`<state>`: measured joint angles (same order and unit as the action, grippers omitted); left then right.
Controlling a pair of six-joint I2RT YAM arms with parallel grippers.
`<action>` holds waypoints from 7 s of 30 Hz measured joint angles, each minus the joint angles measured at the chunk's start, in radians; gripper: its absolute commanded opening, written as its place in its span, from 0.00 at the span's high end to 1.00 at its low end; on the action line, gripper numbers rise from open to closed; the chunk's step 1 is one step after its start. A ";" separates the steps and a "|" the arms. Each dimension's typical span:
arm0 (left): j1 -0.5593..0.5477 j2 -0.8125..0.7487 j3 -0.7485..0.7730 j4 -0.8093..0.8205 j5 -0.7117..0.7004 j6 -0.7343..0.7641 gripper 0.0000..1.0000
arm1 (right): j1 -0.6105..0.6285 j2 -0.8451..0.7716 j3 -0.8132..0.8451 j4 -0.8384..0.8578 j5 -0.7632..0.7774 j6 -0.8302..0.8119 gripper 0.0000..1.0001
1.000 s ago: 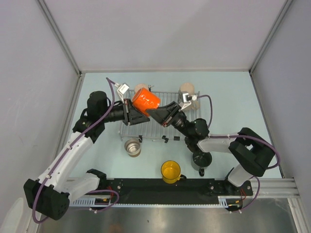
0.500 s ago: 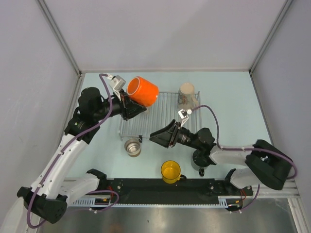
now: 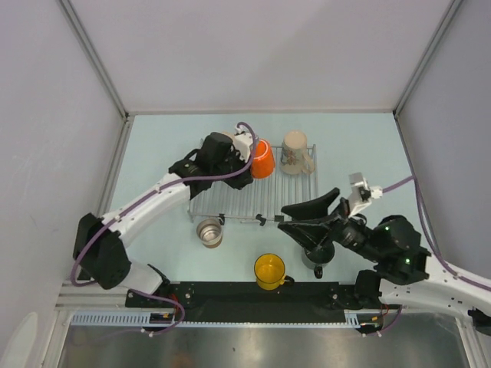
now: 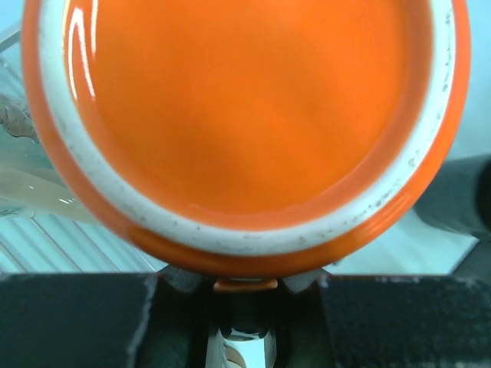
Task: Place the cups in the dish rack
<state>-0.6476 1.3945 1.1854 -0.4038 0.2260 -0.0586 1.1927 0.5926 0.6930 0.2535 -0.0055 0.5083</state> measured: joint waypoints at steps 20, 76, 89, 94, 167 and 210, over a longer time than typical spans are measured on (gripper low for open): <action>0.016 0.509 0.297 0.009 -0.136 0.007 1.00 | 0.018 -0.110 0.028 -0.383 0.256 -0.168 0.38; -0.018 0.310 0.281 -0.109 0.026 0.039 0.38 | -0.019 0.042 -0.100 -0.304 0.281 -0.214 0.38; -0.022 -0.466 -0.137 -0.164 0.005 0.240 0.39 | 0.301 0.545 0.264 -0.652 0.537 -0.156 0.36; -0.022 -0.537 -0.281 -0.183 -0.034 0.265 0.39 | 0.400 0.668 0.331 -0.818 0.587 -0.060 0.39; 0.112 -0.476 -0.394 0.106 0.472 -0.009 0.32 | -0.354 0.591 -0.143 0.804 -0.241 0.303 1.00; 0.226 -0.499 -0.411 0.231 0.474 -0.438 0.62 | -0.367 1.100 0.037 1.283 -0.145 0.850 1.00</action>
<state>-0.4217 0.8959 0.7746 -0.1730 0.6998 -0.4961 0.8261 1.6928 0.7303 1.5364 -0.1509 1.3582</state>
